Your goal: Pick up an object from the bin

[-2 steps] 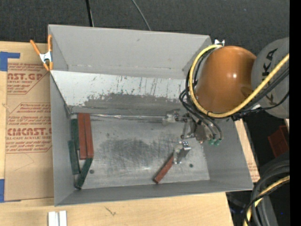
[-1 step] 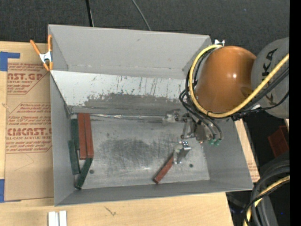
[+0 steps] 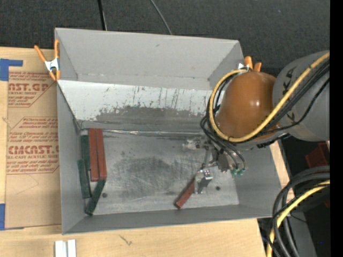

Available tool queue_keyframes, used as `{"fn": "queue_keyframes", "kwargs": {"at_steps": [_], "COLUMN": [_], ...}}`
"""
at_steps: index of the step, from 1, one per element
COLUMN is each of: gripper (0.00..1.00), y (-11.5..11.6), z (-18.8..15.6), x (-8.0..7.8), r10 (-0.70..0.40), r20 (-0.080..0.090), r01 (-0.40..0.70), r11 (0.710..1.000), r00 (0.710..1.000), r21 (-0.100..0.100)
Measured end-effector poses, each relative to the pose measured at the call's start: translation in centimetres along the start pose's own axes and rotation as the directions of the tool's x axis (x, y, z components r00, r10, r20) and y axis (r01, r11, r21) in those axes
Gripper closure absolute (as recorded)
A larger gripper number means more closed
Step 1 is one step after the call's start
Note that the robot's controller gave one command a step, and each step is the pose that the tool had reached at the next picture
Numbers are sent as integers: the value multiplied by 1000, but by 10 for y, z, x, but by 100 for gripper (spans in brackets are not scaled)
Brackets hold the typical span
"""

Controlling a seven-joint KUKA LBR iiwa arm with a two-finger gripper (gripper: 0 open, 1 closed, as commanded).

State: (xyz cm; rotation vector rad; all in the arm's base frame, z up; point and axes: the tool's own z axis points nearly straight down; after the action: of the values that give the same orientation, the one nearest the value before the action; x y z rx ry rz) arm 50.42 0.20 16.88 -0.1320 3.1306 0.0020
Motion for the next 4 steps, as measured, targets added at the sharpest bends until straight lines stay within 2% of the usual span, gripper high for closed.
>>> {"fn": "queue_keyframes", "kwargs": {"at_steps": [1, 2, 3, 4], "gripper": [100, 100, 100, 100], "y": [-4, -4, -9, -3], "z": [82, 82, 53, -15], "x": [4, 4, 3, -10], "r10": [-168, -169, -172, -153], "r20": [-12, -12, -10, -11], "r01": [168, 169, 172, 153], "r11": [986, 986, 985, 988], "r00": [986, 986, 985, 988], "r21": [-2, -2, -1, -2]}}
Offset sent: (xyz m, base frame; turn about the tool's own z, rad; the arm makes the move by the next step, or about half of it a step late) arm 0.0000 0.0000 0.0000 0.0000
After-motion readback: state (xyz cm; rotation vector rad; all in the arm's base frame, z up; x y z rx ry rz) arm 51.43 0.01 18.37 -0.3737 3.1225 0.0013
